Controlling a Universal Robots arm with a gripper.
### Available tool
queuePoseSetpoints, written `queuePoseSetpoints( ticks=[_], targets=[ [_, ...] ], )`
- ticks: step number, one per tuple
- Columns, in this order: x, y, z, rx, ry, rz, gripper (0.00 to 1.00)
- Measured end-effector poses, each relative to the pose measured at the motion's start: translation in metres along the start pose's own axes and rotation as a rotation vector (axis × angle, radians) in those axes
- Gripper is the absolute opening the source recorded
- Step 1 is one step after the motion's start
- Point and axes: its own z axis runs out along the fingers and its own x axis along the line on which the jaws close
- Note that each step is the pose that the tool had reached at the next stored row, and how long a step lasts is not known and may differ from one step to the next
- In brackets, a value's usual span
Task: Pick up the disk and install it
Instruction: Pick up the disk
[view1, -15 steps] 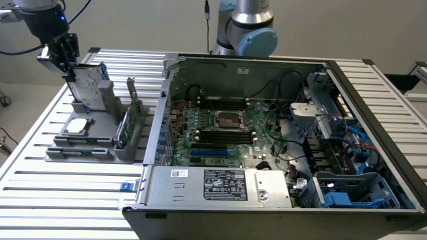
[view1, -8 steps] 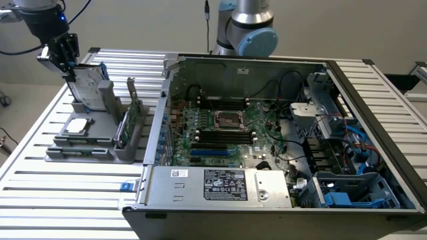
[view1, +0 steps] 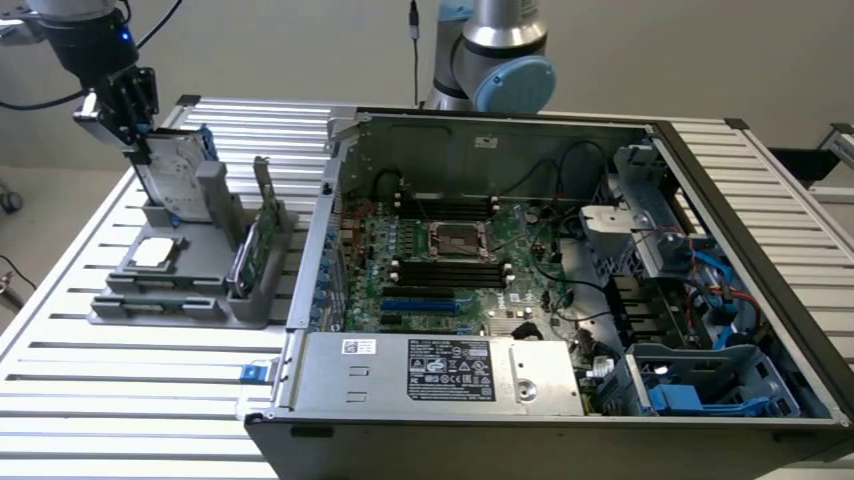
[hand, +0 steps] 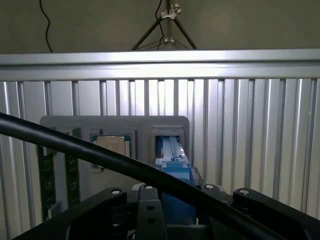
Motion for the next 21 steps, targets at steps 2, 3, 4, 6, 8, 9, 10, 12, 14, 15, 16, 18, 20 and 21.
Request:
queuePoseSetpoints(
  ticks=[2,3,4,6,8,9,10,12,14,15,16,18,20,21],
  targets=[
    [0.0,0.0,0.0,-0.0001,0.0002,0.0,0.33],
    [0.0,0.0,0.0,-0.0001,0.0003,0.0,0.33],
    [0.0,0.0,0.0,-0.0001,0.0003,0.0,0.33],
    [0.0,0.0,0.0,-0.0001,0.0003,0.0,0.33],
    [0.0,0.0,0.0,-0.0001,0.0003,0.0,0.33],
    [0.0,0.0,0.0,-0.0001,0.0003,0.0,0.33],
    [0.0,0.0,0.0,-0.0001,0.0003,0.0,0.33],
    [0.0,0.0,0.0,-0.0001,0.0003,0.0,0.33],
    [0.0,0.0,-0.0003,0.0,0.0002,0.0,0.33],
    [0.0,0.0,-0.0012,0.0001,-0.0003,0.0,0.33],
    [0.0,0.0,-0.0028,0.0001,-0.0012,0.0,0.33],
    [0.0,0.0,-0.0065,-0.0002,-0.0035,0.0,0.33],
    [0.0,0.0,-0.0103,-0.0003,-0.0057,0.0,0.33],
    [0.001,-0.0001,-0.0123,-0.0002,-0.007,0.0,0.33]
  ],
)
